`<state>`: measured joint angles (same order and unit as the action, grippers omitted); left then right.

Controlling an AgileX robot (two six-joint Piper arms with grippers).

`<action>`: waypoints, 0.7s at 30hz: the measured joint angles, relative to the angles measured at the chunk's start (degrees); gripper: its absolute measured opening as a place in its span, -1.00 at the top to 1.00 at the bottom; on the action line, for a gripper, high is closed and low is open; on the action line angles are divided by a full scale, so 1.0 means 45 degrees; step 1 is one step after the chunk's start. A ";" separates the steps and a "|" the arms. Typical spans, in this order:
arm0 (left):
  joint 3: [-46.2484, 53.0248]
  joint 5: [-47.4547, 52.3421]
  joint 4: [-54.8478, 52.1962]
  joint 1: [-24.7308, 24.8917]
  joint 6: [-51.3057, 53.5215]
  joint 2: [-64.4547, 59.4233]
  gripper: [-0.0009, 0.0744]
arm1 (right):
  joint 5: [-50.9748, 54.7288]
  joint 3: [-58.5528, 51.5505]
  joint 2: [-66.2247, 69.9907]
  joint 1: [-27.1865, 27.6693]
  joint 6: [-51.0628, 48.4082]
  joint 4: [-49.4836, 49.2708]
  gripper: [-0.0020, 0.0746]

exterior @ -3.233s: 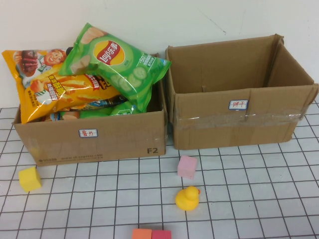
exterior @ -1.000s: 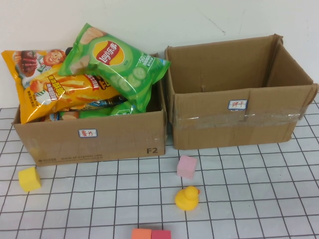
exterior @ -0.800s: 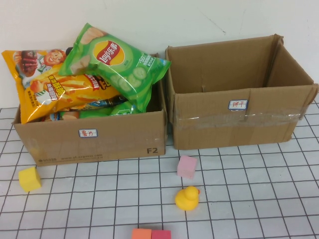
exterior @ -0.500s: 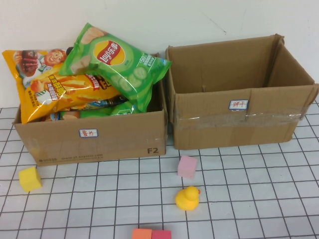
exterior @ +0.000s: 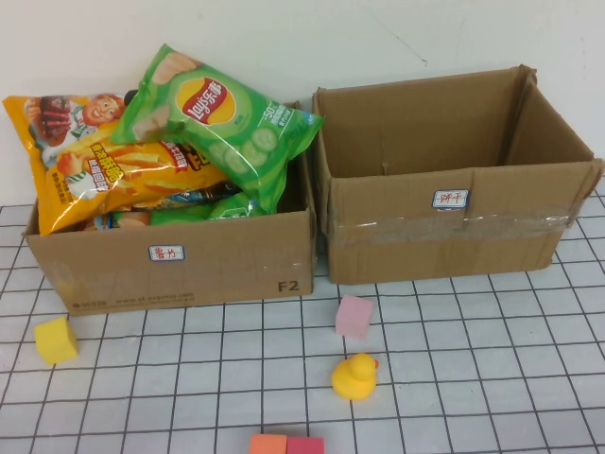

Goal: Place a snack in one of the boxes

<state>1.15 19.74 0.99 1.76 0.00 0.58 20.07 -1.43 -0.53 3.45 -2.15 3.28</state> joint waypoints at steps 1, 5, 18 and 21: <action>0.0000 0.0000 0.0000 0.0000 0.0000 0.0000 0.98 | 0.0000 0.0000 0.0000 0.0000 0.0024 0.0010 0.95; 0.0000 0.0000 0.0000 0.0000 0.0000 0.0000 0.98 | 0.0030 0.0000 0.0000 0.0000 0.0052 0.0030 0.95; 0.0000 0.0000 0.0000 0.0000 0.0000 0.0000 0.98 | 0.0117 0.0018 0.0000 -0.0342 0.0052 0.0254 0.95; 0.0000 0.0000 0.0000 0.0000 0.0000 0.0000 0.98 | 0.0138 0.0018 0.0000 -0.0342 0.0052 0.0310 0.95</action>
<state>1.15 19.74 0.99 1.76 0.00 0.58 20.69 -1.35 -0.53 1.92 -1.92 4.67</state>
